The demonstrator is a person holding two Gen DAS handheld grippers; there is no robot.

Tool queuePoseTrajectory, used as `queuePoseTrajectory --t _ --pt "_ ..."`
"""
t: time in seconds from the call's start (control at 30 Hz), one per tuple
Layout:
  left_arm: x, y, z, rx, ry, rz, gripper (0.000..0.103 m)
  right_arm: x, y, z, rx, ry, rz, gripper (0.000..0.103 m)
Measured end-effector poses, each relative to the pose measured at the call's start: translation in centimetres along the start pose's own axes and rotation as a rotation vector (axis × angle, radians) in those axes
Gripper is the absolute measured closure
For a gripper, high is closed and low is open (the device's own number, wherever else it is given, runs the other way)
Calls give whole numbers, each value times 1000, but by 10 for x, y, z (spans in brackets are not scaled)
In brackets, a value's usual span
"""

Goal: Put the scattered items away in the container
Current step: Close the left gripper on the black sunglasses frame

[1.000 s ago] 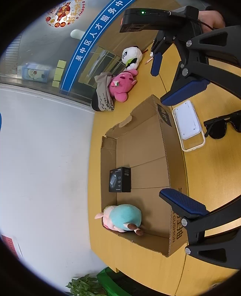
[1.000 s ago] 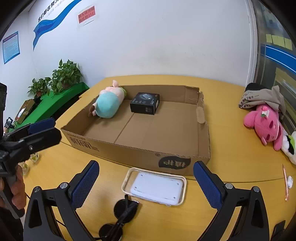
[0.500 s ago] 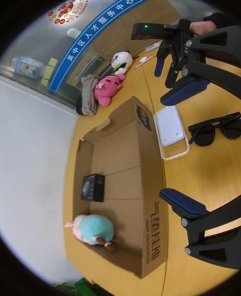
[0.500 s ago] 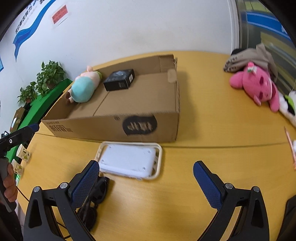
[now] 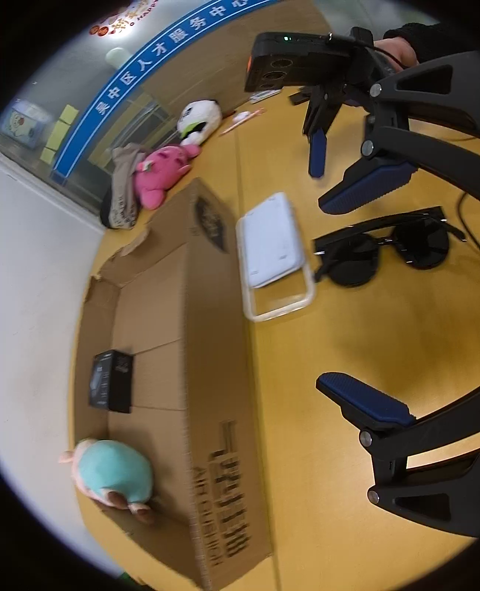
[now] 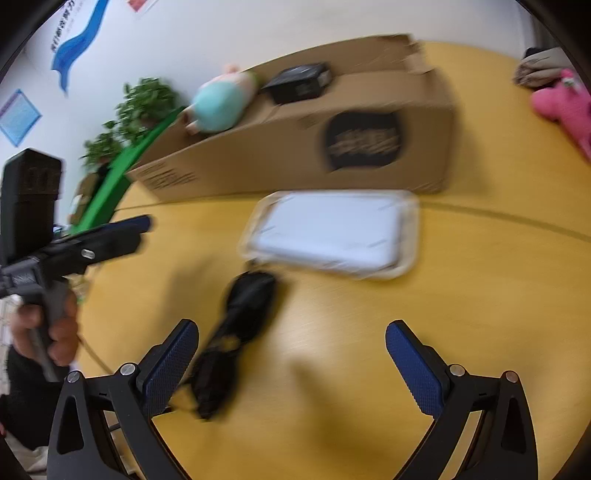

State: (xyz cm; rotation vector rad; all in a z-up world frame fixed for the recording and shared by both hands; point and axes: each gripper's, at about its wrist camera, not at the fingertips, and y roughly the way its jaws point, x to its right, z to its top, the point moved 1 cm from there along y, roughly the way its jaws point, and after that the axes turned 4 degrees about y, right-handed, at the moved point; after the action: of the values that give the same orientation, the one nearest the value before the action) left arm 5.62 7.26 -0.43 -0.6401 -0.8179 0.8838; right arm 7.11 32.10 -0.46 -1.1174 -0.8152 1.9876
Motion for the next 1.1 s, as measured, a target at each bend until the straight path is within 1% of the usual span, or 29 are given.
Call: queuePoseTrajectory --t 0.07,0.1,0.13,0.17,0.2,0.27,0.3,0.4,0.47,0.5,0.57,0.6,0.63,0.67,0.7,0.73,0.77,0.8,0.87,0.93,1.0,1.1 --pt "0 1 -12 -25 -12 -30 16 -15 10 -5 -16 -22 30 1" --pt "1 1 -17 -31 -14 -45 16 -23 17 -8 -21 -40 26 2" --pt "4 1 -24 -40 -12 -65 16 -28 22 -9 -29 -51 18 5" --pt "6 1 -30 -51 -8 -82 16 -32 27 -10 -37 -56 11 10" --pt "8 0 -37 -56 -5 -91 16 -33 31 -10 -41 -51 12 13" --pt "10 -2 -46 -62 -16 -119 16 -29 35 -9 -45 -13 29 24" --pt "10 -3 -49 -63 -26 -140 16 -25 36 -7 -43 16 43 26" --pt "14 -1 -55 -58 -50 -196 16 -15 36 -5 -32 89 101 37" --pt "21 6 -57 -72 -48 -218 21 -11 36 -4 -38 116 125 50" --pt "25 9 -58 -78 -41 -226 23 -10 38 -4 -45 125 133 54" --pt "34 17 -58 -84 -25 -253 31 -10 42 -5 -57 139 136 66" --pt "37 21 -59 -83 -24 -271 33 -10 44 -6 -64 150 142 67" --pt "40 26 -59 -88 -29 -283 38 -8 46 -8 -67 165 156 68" --pt "40 33 -61 -103 -42 -283 45 -4 47 -9 -70 182 173 70" --pt "40 39 -62 -121 -56 -279 49 -3 47 -11 -71 197 188 73" --pt "40 45 -64 -134 -69 -278 53 -2 47 -13 -70 203 195 73" --pt "40 50 -65 -146 -83 -282 60 -2 46 -14 -70 202 191 76" --pt "39 53 -66 -149 -96 -290 63 -3 45 -15 -70 197 182 79" --pt "38 55 -67 -138 -110 -293 64 -4 46 -17 -65 210 182 81" --pt "36 55 -67 -134 -129 -299 68 -2 46 -17 -57 230 186 83" --pt "33 54 -68 -135 -153 -314 68 -2 46 -18 -47 250 190 83" --pt "29 44 -69 -117 -173 -330 68 -2 44 -20 -23 279 206 88"
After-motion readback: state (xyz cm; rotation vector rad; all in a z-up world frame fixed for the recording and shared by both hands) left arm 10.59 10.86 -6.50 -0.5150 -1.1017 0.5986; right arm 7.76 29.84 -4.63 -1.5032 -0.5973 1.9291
